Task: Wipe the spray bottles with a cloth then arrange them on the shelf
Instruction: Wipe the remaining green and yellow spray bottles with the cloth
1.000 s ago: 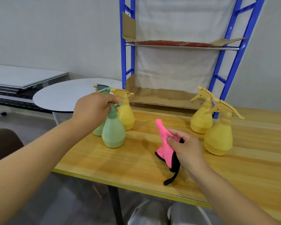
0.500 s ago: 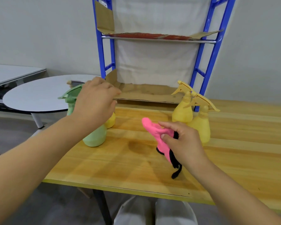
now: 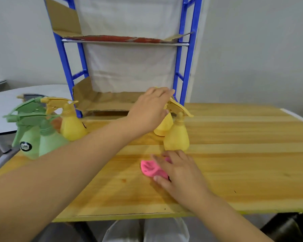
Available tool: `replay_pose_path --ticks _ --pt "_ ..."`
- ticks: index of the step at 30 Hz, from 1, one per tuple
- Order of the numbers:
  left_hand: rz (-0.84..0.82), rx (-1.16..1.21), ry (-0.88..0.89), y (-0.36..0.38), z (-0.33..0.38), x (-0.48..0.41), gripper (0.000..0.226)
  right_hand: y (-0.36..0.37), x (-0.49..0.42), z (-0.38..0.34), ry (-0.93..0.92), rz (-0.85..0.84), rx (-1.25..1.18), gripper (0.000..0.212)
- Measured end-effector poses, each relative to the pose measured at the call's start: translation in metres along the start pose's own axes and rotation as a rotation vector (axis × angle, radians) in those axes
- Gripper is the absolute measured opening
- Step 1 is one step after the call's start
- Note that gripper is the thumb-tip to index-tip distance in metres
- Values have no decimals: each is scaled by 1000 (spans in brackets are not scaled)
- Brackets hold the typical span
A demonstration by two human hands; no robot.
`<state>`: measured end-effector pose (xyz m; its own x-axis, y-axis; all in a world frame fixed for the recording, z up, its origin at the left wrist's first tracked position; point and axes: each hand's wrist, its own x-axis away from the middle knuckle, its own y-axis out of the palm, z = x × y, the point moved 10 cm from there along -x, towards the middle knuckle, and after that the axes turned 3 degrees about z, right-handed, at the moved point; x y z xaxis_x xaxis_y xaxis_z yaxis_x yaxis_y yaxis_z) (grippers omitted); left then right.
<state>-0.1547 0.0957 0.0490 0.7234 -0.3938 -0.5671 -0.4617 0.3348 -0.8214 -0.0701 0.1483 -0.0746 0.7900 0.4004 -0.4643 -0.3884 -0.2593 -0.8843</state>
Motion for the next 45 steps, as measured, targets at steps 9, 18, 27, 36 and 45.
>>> replay_pose_path --ticks 9,18,27,36,45 --pt "-8 -30 -58 5 -5 -7 34 8 6 -1 -17 -14 37 41" --pt "13 121 -280 -33 -50 39 14 21 4 -8 -73 -41 78 43" --pt "-89 375 -444 -42 -88 80 7 -46 -2 -43 -338 361 -140 37" --pt "-204 303 -248 -41 -68 74 20 -44 -40 -61 -394 468 -11 41" --pt "-253 309 -183 -31 -72 68 21 -5 -26 -74 -451 269 34 53"
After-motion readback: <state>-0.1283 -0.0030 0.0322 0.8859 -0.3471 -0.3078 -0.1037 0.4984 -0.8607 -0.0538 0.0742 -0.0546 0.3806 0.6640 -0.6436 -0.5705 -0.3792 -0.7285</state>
